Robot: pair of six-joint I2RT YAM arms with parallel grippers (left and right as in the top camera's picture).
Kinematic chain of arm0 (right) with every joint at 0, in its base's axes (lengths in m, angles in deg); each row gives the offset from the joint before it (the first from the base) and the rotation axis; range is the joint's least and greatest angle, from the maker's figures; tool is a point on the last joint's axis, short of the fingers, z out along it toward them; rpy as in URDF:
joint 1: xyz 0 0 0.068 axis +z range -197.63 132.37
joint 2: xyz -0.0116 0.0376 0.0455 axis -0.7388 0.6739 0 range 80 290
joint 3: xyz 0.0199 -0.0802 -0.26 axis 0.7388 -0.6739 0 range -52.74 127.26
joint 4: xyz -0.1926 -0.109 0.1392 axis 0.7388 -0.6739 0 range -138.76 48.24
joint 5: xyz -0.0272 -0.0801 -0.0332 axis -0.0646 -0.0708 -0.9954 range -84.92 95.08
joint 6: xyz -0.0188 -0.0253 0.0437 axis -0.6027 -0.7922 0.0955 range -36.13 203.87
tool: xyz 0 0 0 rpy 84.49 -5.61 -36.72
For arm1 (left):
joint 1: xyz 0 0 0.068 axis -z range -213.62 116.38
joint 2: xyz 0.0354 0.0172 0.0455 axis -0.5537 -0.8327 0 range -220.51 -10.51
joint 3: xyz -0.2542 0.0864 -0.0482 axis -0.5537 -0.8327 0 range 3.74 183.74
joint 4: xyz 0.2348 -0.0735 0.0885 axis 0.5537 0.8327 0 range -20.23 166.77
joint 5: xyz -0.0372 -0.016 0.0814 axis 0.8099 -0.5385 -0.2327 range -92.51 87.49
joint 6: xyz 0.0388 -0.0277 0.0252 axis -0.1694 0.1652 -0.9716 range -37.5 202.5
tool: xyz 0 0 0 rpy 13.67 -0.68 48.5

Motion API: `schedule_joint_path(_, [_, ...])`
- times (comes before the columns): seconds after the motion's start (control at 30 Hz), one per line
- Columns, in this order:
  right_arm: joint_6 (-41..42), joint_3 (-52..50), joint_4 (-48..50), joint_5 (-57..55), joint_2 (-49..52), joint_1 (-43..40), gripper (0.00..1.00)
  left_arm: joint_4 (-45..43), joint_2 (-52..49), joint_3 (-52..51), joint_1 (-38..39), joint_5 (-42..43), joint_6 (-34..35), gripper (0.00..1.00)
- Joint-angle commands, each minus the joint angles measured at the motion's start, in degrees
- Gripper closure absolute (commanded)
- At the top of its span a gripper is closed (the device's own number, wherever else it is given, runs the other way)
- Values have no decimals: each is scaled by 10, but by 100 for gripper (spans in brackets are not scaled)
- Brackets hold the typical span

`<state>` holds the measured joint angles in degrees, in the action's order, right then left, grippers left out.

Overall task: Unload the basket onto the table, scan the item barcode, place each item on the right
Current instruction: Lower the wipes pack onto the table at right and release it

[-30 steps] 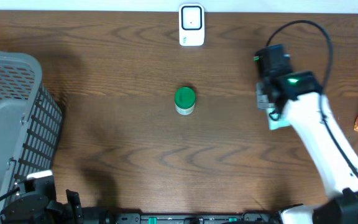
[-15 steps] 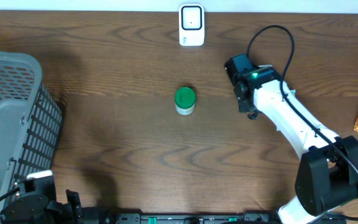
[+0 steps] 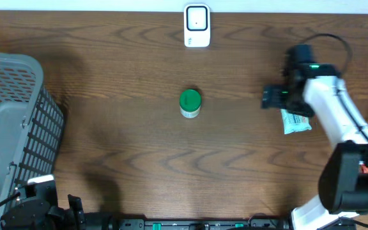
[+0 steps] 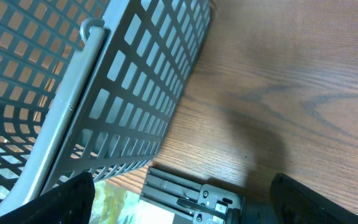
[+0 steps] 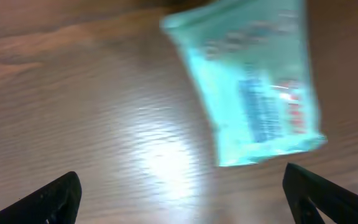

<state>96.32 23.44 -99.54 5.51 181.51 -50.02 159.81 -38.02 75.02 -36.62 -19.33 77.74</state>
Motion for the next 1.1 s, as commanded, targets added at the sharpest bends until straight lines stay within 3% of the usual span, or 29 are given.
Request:
schedule_joint_path(0.0, [-64,-16,-4,70,-1,-58,1,2,3,1,-3,-3,-3,10])
schedule_joint_path(0.1, [-94,-41,37,130,-1,-100,1,2,3,1,-3,-3,-3,10])
schedule_joint_path(0.4, [-104,-104,134,135,23,-180,1,2,3,1,-3,-3,-3,10])
schedule_joint_path(0.73, [-201,-104,170,227,142,-196,1,2,3,1,-3,-3,-3,10])
schedule_joint_path(0.8, [-221,-104,166,252,176,-195,19,2,3,1,-3,-3,-3,10])
schedule_joint_path(0.87, [-244,-104,158,277,208,-191,88,2,3,1,-3,-3,-3,10])
schedule_joint_path(0.9, [-245,-104,154,281,219,-190,99,2,3,1,-3,-3,-3,10])
schedule_joint_path(1.07, [-289,-100,121,381,223,-189,98,2,3,1,-3,-3,-3,10])
